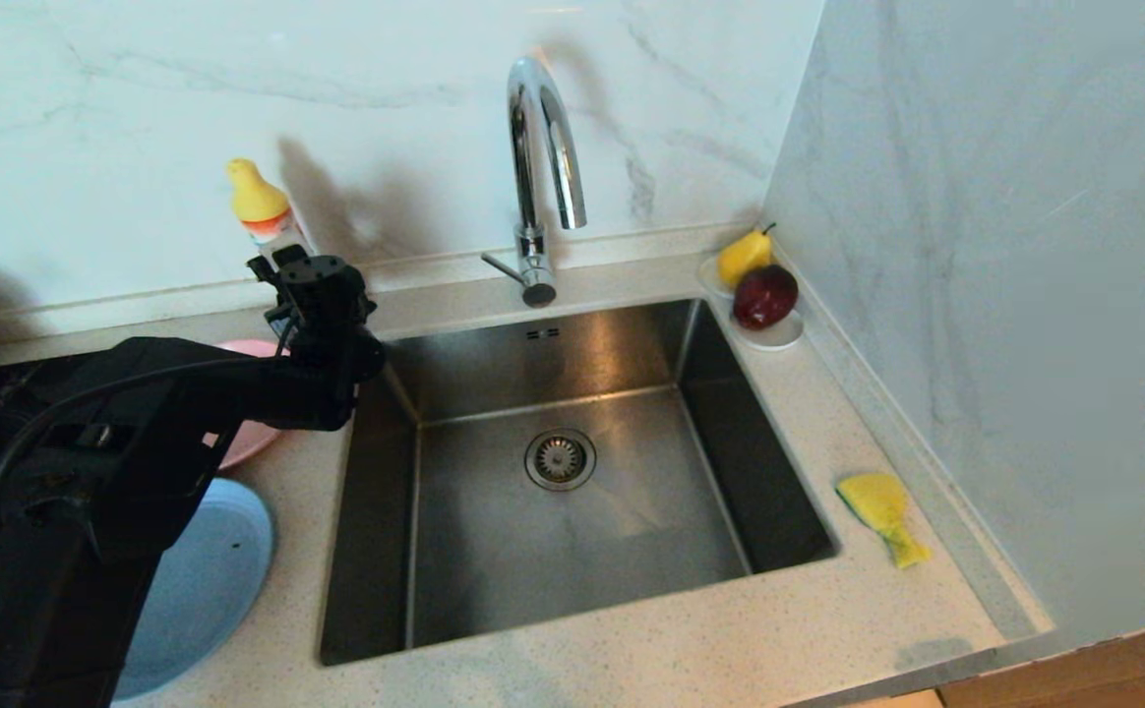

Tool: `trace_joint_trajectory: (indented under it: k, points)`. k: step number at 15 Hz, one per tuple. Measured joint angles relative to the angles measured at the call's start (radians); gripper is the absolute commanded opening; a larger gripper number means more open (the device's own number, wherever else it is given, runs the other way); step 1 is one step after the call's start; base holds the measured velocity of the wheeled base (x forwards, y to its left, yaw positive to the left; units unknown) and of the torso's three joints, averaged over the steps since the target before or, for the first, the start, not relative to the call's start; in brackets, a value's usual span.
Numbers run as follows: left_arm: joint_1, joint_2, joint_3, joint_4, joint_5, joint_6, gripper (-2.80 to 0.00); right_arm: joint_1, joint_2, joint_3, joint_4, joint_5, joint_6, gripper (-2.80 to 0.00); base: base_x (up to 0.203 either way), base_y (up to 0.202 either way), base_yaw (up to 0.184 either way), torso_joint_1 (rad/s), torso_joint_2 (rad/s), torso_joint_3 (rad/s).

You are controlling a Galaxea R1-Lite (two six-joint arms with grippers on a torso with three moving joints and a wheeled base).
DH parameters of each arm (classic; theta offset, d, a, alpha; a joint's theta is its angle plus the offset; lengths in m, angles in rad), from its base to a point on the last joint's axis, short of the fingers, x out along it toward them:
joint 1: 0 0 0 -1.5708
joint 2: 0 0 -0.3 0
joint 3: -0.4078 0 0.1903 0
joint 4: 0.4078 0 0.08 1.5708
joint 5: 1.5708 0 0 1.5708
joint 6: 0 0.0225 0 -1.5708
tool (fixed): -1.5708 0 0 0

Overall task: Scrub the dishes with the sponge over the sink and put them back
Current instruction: Place the dish soap on the table

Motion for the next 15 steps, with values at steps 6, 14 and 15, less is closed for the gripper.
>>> trace_joint_trajectory:
  k: [6, 14, 15]
  points:
    - [0.002, -0.022, 0.0, -0.004, -0.001, 0.015, 0.0, 0.0, 0.0, 0.0, 0.0, 0.0, -0.001, -2.8, 0.0, 0.0, 0.0, 0.0, 0.0, 0.0]
    - [0.0, -0.165, 0.049, 0.013, -0.006, 0.009, 0.0, 0.0, 0.0, 0.0, 0.0, 0.0, 0.0, -2.8, 0.0, 0.0, 0.0, 0.0, 0.0, 0.0]
    - [0.0, -0.204, 0.057, 0.02, -0.008, 0.013, 0.0, 0.0, 0.0, 0.0, 0.0, 0.0, 0.0, -2.8, 0.0, 0.0, 0.0, 0.0, 0.0, 0.0]
